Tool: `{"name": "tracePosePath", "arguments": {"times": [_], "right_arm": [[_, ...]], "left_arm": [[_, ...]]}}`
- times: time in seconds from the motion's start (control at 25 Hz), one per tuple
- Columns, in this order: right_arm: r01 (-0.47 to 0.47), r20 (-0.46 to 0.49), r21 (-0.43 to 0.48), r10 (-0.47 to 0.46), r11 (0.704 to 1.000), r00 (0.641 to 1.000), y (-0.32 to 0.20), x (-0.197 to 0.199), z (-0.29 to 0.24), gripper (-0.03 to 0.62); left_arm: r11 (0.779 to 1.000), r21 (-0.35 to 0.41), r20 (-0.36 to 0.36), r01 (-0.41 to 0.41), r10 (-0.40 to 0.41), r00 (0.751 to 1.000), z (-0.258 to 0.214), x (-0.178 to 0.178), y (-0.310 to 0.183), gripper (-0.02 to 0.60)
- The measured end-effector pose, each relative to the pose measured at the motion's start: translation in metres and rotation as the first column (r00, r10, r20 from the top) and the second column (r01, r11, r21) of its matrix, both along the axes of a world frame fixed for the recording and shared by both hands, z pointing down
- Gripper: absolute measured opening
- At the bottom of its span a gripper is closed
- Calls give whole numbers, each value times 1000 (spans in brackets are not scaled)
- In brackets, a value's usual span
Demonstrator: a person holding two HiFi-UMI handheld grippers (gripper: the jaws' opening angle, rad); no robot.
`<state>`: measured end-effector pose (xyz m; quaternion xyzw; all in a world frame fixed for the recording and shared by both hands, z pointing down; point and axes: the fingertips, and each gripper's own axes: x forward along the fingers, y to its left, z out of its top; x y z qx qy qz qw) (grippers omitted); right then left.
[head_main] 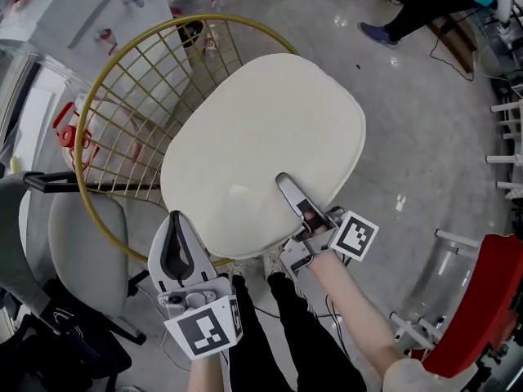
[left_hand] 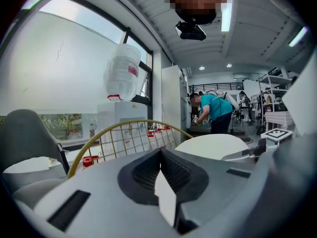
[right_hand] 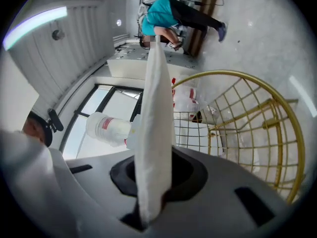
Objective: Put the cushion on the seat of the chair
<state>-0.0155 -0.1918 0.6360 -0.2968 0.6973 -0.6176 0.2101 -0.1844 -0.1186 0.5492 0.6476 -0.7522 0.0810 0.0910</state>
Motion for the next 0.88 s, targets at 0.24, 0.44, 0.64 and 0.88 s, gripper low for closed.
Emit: {"name": "tracePosePath", "arguments": {"times": [0.24,0.44,0.64,0.88], "right_arm": [[39,93,-121,-28,992,995,7,-19,46,55],[106,92,-146,-93,984,991,14,-35,65,55],[105,62,-176,-96,979,994,18,-32,88,55],[99,0,-182,-101,978,995,20,-27,117,57]], "left_arm": [[997,-71,-5,-19,19,1000,34,6,-4,14],[994,-107,3,-31,32,999,53,11,-11,14],[984,-170,-28,-51,47,999,91,23,-12,14],[958,-276,-40,-78,69,997,140,35,-5,14]]}}
